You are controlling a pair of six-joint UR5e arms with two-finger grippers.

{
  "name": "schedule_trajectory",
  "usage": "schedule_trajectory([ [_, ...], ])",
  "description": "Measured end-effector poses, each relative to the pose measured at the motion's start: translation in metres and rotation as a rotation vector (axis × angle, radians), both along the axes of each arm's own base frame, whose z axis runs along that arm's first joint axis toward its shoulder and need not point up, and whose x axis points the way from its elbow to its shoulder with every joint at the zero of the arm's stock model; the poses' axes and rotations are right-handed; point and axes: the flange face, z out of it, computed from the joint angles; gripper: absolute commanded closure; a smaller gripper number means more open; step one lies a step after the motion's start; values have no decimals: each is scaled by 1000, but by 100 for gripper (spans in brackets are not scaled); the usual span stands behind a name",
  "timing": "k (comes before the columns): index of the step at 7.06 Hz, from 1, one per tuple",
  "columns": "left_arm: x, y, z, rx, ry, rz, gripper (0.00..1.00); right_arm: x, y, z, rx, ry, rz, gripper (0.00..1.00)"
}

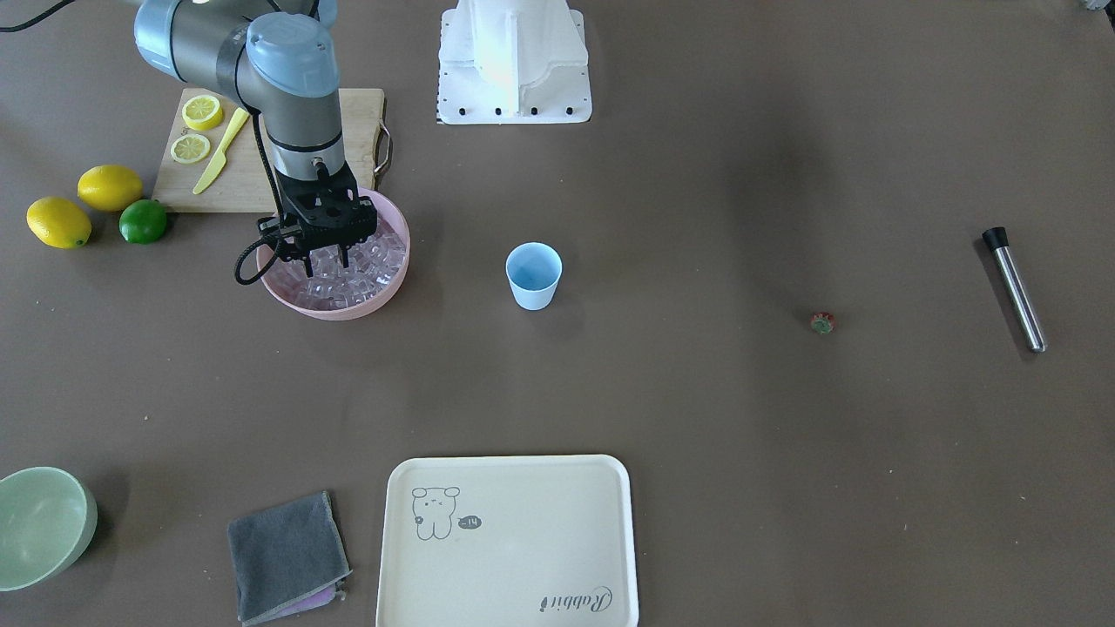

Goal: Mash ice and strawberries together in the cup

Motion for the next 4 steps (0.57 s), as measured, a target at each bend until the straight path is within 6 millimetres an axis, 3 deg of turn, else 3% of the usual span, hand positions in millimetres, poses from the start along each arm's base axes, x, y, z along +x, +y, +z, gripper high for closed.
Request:
schedule_trajectory([
  [2, 0, 1, 0, -1, 0, -1, 1, -3, 3, 2, -3, 3, -4, 52],
  [4, -1, 2, 1, -2, 0, -1, 1, -7, 6, 3, -4, 5, -11, 70],
])
